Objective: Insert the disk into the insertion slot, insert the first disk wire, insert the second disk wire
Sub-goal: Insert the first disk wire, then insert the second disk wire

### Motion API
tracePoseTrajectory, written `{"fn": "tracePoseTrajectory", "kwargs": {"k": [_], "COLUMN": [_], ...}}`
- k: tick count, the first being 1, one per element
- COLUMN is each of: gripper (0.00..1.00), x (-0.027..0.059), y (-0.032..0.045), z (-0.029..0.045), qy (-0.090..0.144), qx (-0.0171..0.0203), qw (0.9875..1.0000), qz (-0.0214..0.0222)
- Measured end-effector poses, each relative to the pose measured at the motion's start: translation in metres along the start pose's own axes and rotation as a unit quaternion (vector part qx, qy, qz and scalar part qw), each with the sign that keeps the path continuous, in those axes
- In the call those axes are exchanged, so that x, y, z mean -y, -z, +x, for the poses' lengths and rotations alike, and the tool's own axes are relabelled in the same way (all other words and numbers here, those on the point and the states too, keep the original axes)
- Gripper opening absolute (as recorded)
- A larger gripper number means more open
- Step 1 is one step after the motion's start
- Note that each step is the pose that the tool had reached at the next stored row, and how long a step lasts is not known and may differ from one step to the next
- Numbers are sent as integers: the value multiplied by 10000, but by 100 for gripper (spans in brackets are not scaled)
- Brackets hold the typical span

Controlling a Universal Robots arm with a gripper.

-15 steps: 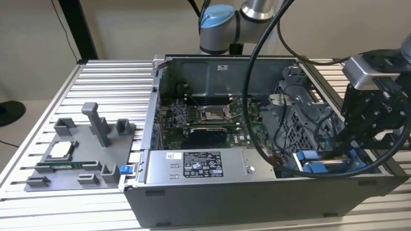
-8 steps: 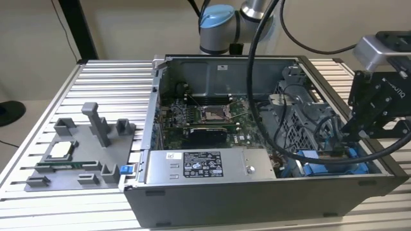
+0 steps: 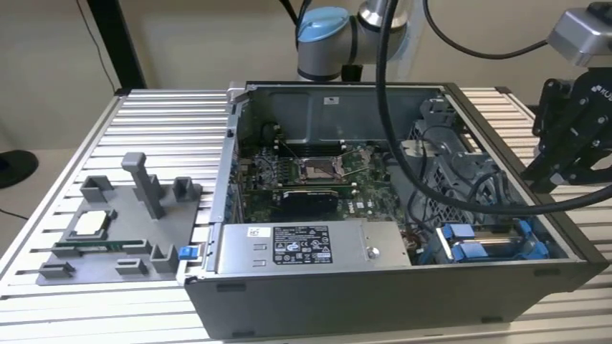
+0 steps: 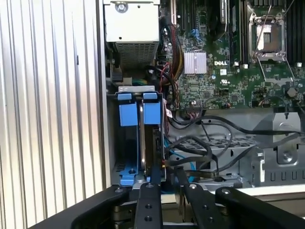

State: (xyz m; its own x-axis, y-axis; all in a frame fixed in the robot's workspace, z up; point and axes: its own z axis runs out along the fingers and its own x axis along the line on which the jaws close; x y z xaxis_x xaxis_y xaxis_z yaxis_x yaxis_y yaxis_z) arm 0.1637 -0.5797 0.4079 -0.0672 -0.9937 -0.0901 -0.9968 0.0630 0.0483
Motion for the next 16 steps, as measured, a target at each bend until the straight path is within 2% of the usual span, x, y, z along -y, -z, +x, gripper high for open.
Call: {"fn": "tracePoseTrajectory", "kwargs": {"k": [16], "gripper": [100], "x": [13], "y": [22], "z": [-7], "qy": [1], "qx": [-1], "qw": [10000], "qz": [-2]}}
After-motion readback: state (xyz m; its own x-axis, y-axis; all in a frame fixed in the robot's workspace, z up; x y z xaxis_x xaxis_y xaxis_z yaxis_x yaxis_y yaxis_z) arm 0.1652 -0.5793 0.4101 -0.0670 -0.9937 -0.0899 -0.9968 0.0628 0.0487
